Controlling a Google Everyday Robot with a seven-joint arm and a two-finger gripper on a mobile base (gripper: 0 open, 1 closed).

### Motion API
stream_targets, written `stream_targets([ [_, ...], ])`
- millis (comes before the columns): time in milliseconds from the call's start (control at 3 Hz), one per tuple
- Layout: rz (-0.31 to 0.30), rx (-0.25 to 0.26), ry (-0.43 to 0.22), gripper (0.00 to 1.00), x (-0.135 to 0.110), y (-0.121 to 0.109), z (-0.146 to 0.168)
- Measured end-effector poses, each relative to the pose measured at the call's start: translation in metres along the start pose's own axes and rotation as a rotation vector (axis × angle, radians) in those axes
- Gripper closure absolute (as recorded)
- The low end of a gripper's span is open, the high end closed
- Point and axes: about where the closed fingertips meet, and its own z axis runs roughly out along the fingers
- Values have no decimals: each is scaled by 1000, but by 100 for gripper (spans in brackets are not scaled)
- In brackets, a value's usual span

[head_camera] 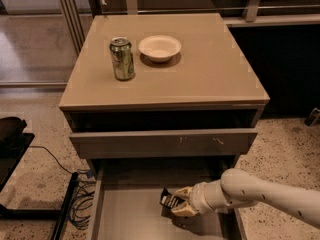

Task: Place rxbar chocolate into middle drawer

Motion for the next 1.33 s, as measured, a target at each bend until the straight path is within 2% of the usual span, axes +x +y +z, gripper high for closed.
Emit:
stream_targets([
  [333,20,31,63,100,24,-2,25],
  [667,56,87,110,93,38,-14,41],
  [1000,55,99,108,75,37,-18,43],
  [1333,55,99,108,51,37,-18,43],
])
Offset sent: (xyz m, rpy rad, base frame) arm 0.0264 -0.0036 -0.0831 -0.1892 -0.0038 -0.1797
